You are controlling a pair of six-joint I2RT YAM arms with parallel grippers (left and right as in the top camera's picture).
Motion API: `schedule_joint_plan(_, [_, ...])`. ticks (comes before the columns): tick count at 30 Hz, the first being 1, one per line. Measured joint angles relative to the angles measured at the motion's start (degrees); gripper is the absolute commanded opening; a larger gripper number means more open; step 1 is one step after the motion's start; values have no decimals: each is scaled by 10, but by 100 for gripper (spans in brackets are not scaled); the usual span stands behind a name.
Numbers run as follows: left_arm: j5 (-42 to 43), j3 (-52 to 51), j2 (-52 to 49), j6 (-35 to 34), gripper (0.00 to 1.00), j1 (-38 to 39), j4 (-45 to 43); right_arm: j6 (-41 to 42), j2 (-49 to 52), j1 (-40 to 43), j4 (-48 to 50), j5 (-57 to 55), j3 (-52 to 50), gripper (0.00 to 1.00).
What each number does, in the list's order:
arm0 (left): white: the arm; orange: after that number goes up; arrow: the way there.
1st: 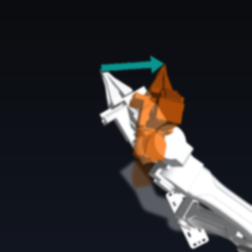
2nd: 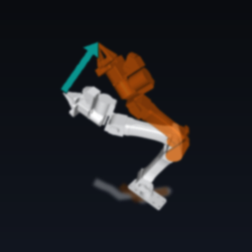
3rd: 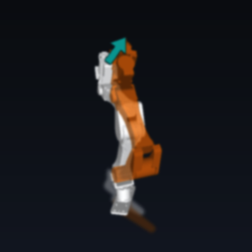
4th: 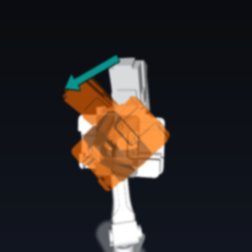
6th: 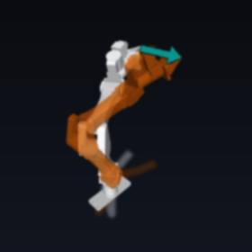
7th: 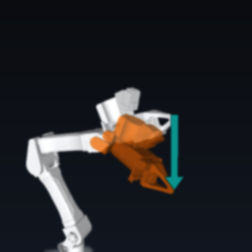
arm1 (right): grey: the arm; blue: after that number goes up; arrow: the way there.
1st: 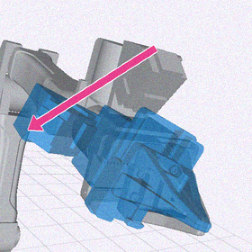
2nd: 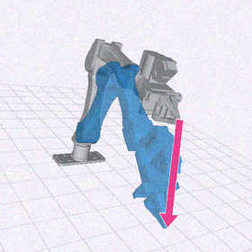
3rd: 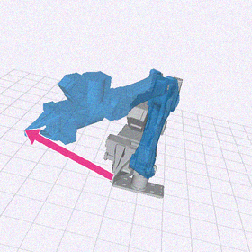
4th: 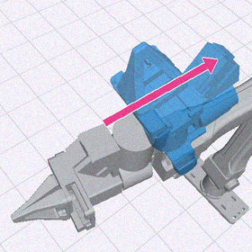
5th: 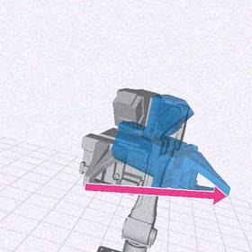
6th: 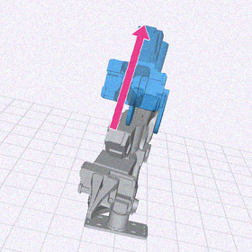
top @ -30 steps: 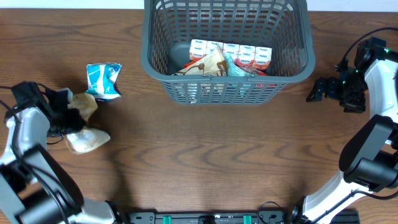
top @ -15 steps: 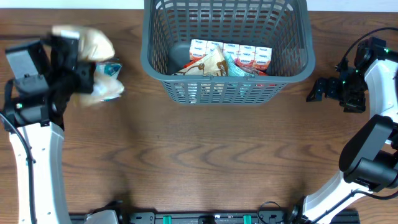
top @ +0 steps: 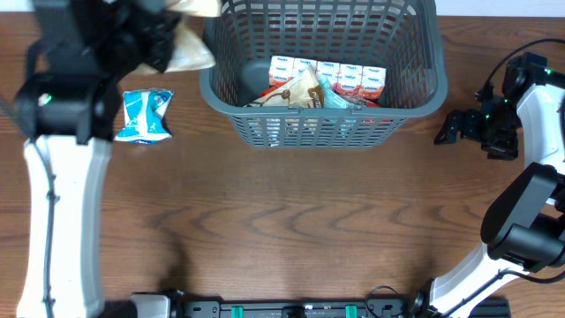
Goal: Pack container
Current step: 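Carry the cream bag with the left gripper over the basket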
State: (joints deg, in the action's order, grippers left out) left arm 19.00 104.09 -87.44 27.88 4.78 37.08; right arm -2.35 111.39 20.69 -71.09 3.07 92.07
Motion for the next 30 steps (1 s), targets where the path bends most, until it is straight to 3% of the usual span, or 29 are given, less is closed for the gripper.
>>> schedule_joint_plan(7, [-1,77,-87,68,6,80,4,0,0,0,0,0,0,99])
schedule_joint_plan(16, [-3,87,-107,158,6,152,14,0,0,0,2,0,0,99])
schedule_joint_plan(30, [-46,95,-188,236,6,167,104,-2,0,0,2,0,0,99])
